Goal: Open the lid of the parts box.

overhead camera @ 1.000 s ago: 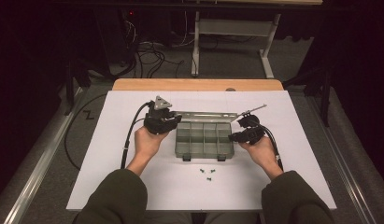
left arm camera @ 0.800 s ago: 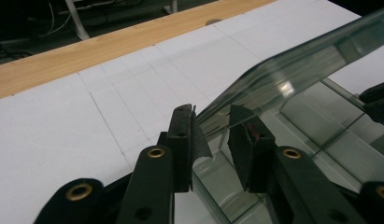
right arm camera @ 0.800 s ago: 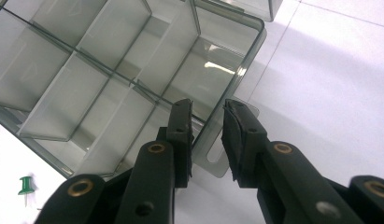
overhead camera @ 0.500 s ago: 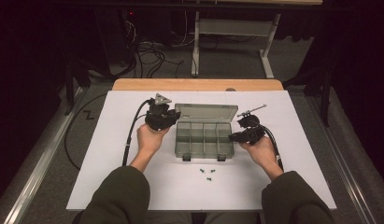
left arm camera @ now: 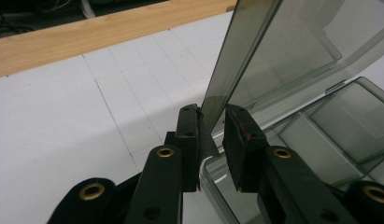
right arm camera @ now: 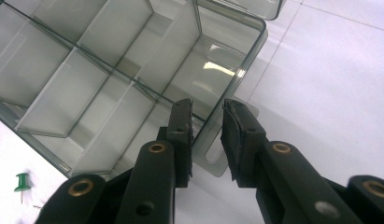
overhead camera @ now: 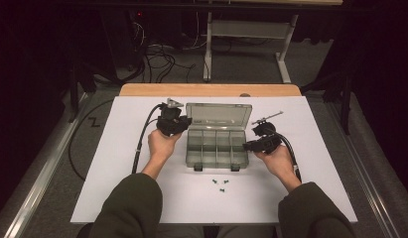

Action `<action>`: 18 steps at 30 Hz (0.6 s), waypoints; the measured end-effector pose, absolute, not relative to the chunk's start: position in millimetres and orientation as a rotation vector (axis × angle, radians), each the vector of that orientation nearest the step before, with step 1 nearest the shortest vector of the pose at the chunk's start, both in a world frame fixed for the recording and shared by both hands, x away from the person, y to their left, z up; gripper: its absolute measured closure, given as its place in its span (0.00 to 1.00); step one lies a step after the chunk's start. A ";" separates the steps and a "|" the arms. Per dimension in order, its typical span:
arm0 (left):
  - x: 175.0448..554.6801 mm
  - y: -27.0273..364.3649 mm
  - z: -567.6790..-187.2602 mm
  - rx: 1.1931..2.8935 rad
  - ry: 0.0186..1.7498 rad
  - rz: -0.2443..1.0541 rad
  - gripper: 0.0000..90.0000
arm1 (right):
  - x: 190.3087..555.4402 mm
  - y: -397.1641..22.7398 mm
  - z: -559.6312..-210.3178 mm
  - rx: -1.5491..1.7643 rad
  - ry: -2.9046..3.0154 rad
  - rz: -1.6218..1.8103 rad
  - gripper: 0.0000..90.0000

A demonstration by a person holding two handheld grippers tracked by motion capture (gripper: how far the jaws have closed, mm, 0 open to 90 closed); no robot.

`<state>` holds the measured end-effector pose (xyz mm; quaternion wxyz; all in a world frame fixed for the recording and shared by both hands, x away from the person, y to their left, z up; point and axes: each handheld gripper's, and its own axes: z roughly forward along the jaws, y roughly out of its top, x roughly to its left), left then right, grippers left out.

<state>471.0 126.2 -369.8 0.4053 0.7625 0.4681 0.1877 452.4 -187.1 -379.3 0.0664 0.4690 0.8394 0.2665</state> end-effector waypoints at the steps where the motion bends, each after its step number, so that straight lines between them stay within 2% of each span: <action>1: 472.4 126.0 -371.4 1.923 1.187 0.469 0.84 | 452.4 -187.0 -379.3 1.414 2.531 0.804 0.84; 18: 488.5 122.0 -396.3 1.965 1.279 0.404 0.86 | 453.2 -188.2 -379.8 1.391 2.541 0.812 0.84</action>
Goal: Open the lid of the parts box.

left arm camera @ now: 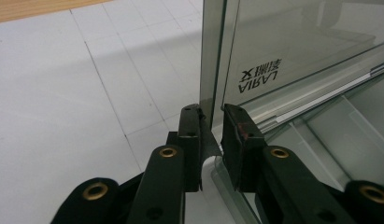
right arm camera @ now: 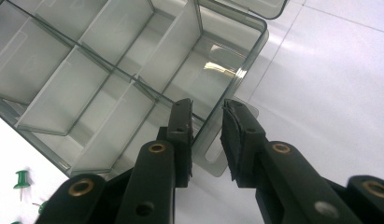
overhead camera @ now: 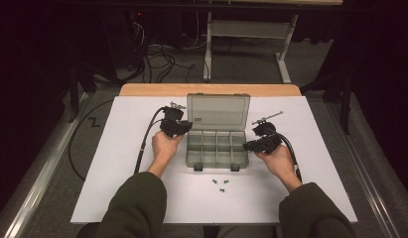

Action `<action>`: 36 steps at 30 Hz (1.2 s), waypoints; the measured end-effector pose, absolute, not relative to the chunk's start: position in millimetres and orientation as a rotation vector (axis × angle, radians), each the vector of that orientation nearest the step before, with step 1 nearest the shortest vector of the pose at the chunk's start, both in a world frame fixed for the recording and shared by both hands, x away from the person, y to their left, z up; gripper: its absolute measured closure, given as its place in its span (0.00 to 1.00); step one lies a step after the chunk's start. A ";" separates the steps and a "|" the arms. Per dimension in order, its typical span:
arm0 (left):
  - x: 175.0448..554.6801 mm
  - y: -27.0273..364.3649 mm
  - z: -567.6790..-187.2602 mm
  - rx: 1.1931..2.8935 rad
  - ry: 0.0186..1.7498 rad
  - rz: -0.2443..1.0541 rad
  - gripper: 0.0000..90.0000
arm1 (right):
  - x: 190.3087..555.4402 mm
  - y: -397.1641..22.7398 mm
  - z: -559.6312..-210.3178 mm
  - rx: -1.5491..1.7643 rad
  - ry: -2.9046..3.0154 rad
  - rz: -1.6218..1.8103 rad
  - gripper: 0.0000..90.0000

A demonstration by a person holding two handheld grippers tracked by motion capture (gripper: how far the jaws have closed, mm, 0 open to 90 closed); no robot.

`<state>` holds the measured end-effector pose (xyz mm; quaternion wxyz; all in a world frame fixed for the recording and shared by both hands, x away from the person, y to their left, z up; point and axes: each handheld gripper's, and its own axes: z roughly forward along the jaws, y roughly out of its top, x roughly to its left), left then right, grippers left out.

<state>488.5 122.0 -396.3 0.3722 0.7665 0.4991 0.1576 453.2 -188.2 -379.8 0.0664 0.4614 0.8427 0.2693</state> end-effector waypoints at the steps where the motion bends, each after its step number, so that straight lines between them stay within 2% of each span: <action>1: 488.7 122.2 -396.4 1.963 1.281 0.401 0.86 | 453.4 -188.3 -379.9 1.387 2.543 0.814 0.84; 24: 491.0 125.6 -397.7 1.961 1.293 0.358 0.87 | 454.6 -188.3 -379.3 1.369 2.557 0.806 0.84; 28: 491.3 126.2 -397.8 1.962 1.295 0.372 0.80 | 454.5 -188.2 -379.2 1.368 2.558 0.803 0.84; 36: 489.2 126.6 -396.1 1.968 1.291 0.393 0.76 | 454.3 -188.2 -379.4 1.367 2.556 0.806 0.84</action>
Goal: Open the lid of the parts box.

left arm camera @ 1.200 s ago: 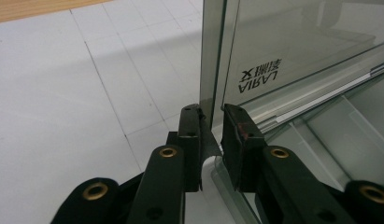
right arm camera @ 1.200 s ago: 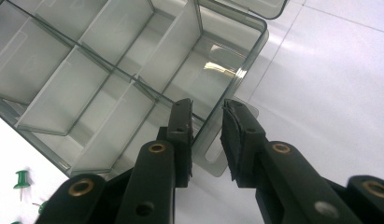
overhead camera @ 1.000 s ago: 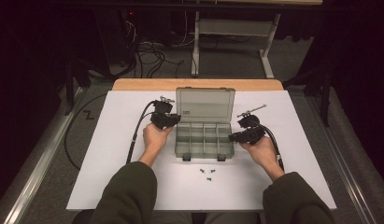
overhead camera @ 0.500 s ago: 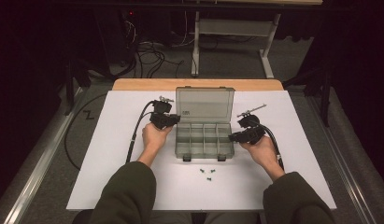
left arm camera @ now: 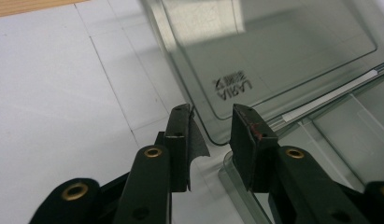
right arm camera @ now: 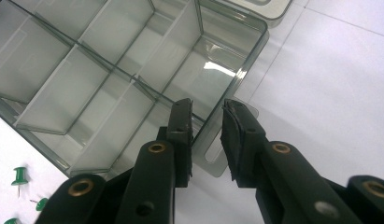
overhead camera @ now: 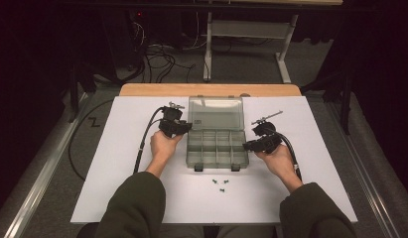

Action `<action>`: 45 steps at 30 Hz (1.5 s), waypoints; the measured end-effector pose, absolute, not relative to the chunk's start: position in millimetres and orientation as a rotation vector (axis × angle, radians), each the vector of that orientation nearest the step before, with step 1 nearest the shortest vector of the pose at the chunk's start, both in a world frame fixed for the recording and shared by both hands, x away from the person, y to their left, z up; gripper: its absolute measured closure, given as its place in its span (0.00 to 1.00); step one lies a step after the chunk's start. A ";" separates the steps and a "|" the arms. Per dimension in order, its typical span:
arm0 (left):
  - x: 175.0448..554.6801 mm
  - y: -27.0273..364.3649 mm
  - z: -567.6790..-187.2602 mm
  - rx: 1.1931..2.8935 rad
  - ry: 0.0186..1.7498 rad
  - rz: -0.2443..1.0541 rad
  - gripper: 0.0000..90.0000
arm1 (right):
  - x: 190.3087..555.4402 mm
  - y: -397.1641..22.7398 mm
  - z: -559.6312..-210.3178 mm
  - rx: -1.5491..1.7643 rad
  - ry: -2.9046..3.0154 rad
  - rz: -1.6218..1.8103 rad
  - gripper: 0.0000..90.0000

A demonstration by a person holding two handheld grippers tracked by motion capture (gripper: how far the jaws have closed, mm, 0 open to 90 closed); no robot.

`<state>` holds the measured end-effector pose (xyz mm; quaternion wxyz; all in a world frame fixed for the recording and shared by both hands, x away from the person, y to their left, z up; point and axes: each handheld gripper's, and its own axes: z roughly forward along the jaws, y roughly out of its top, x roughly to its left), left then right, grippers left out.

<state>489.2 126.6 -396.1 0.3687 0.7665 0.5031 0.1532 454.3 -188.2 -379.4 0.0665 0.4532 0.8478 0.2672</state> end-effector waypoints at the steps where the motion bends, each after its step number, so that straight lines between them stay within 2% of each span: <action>1: 489.0 126.8 -395.8 1.969 1.292 0.394 0.75 | 454.4 -188.3 -379.3 1.366 2.557 0.805 0.84; 14: 475.5 132.3 -382.9 2.036 1.250 0.411 0.61 | 452.2 -185.5 -378.9 1.341 2.549 0.782 0.84; 17: 470.9 132.5 -378.4 2.056 1.238 0.417 0.61 | 451.6 -184.7 -378.9 1.324 2.546 0.775 0.83; 27: 456.6 135.8 -366.3 2.104 1.203 0.419 0.50 | 448.7 -184.3 -378.4 1.310 2.553 0.807 0.76; 37: 435.3 145.9 -360.5 2.081 1.166 0.421 0.46 | 436.2 -184.9 -370.9 1.239 2.499 0.893 0.65; 45: 413.2 156.6 -354.2 2.048 1.135 0.412 0.45 | 418.6 -189.9 -363.0 1.156 2.451 0.976 0.60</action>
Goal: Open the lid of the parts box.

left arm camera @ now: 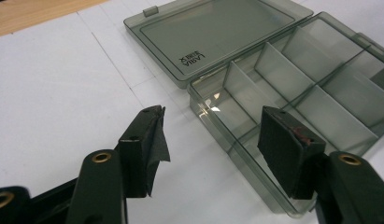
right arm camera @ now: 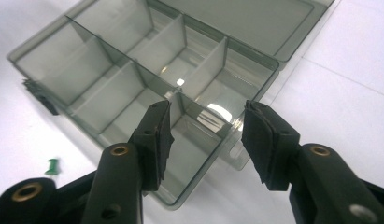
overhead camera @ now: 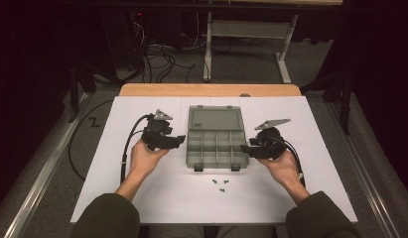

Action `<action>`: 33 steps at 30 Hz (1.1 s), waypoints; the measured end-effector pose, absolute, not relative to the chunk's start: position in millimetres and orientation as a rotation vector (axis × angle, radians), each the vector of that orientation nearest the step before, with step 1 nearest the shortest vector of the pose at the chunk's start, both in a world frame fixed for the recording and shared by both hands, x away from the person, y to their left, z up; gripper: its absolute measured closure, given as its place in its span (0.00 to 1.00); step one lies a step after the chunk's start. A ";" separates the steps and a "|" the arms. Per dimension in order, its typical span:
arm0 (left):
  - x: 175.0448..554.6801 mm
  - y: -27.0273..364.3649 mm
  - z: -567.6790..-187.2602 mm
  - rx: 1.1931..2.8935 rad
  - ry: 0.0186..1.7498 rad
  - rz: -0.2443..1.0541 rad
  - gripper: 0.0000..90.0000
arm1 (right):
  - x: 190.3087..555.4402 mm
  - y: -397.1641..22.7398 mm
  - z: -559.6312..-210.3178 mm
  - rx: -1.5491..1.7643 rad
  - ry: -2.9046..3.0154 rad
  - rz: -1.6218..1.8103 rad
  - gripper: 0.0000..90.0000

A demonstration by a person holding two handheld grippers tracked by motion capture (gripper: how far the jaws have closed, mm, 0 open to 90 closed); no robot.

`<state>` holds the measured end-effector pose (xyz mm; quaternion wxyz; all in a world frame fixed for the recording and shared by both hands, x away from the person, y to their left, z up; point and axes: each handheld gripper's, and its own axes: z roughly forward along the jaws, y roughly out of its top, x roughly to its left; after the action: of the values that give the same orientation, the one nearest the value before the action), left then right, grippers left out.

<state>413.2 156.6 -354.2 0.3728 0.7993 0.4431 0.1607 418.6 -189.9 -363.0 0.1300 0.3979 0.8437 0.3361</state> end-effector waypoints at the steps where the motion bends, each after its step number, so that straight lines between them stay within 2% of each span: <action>1: 411.2 157.5 -353.4 2.046 1.135 0.413 0.45 | 416.0 -190.9 -361.9 1.143 2.445 0.992 0.59; 13: 379.7 168.7 -345.6 1.998 1.072 0.471 0.41 | 391.1 -207.5 -353.2 1.054 2.362 1.158 0.49; 24: 350.7 184.1 -347.0 1.895 1.056 0.456 0.38 | 363.2 -231.1 -351.4 0.994 2.257 1.275 0.42; 33: 330.7 197.3 -352.1 1.850 1.033 0.473 0.38 | 346.4 -248.2 -357.6 1.005 2.177 1.332 0.41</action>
<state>330.7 197.3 -352.1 0.4667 0.7537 0.4208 0.1926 346.4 -248.2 -357.6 0.1979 0.3592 0.7781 0.4759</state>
